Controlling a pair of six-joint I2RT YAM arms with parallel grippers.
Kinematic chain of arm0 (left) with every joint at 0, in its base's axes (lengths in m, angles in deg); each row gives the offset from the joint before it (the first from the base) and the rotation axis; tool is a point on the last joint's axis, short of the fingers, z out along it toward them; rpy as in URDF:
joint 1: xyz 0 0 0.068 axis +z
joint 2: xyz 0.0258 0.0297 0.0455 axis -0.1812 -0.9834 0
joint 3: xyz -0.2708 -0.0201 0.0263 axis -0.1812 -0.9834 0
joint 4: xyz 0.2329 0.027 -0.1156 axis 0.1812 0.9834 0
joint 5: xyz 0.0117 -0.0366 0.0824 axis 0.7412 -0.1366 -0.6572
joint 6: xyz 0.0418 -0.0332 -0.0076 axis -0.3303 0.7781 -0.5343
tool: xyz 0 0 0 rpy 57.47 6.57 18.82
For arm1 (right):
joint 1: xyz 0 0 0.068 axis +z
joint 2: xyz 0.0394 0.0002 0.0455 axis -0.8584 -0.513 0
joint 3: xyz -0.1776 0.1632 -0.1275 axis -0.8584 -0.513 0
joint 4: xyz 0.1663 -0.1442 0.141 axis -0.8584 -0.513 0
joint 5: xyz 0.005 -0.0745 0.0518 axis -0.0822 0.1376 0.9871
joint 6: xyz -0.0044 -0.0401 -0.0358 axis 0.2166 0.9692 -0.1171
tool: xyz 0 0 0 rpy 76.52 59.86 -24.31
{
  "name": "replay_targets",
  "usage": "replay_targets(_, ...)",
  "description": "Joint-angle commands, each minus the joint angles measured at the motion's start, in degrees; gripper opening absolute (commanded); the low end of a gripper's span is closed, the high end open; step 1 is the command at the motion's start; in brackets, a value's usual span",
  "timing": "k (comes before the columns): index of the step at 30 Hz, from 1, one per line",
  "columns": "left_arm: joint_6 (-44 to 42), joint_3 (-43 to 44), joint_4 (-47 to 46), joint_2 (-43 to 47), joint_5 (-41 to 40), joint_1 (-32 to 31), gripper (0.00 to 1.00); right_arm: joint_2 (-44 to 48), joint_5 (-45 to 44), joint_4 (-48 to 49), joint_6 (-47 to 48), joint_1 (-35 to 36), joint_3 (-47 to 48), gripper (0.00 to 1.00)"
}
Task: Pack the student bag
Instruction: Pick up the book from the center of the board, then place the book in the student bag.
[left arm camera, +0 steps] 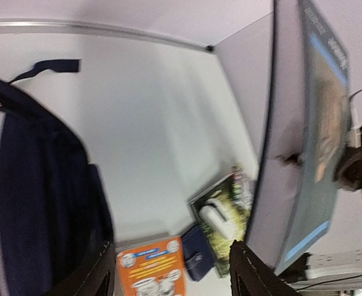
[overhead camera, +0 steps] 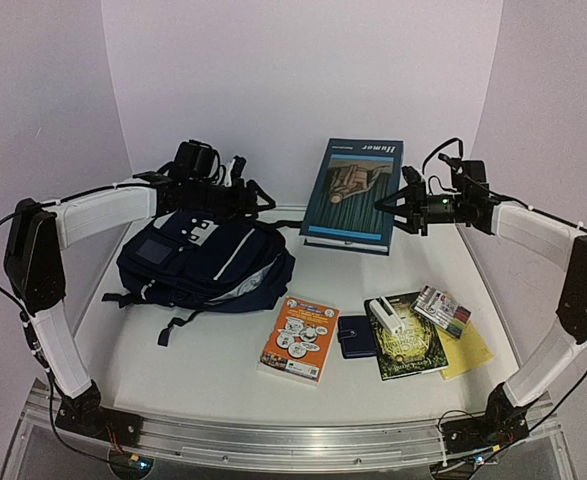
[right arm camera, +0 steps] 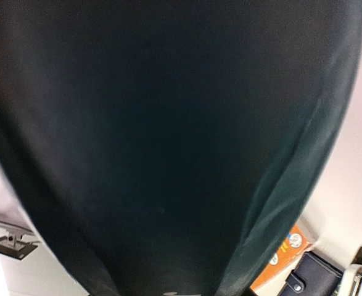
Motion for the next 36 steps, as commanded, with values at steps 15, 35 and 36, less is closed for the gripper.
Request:
replay_targets(15,-21.49,9.35,29.2,-11.92,-13.38,-5.09,0.47,-0.31,2.01,3.43,1.79,1.17,-7.93,0.0)
replay_targets(35,-25.23,17.73,31.48,-20.87,-14.51,-5.25,0.17,-2.56,2.97,0.76,4.65,4.45,-7.87,0.0)
replay_targets(36,-24.97,17.25,30.98,-19.97,-14.84,-5.25,0.12,-2.57,3.0,0.71,4.76,4.92,-7.86,0.0)
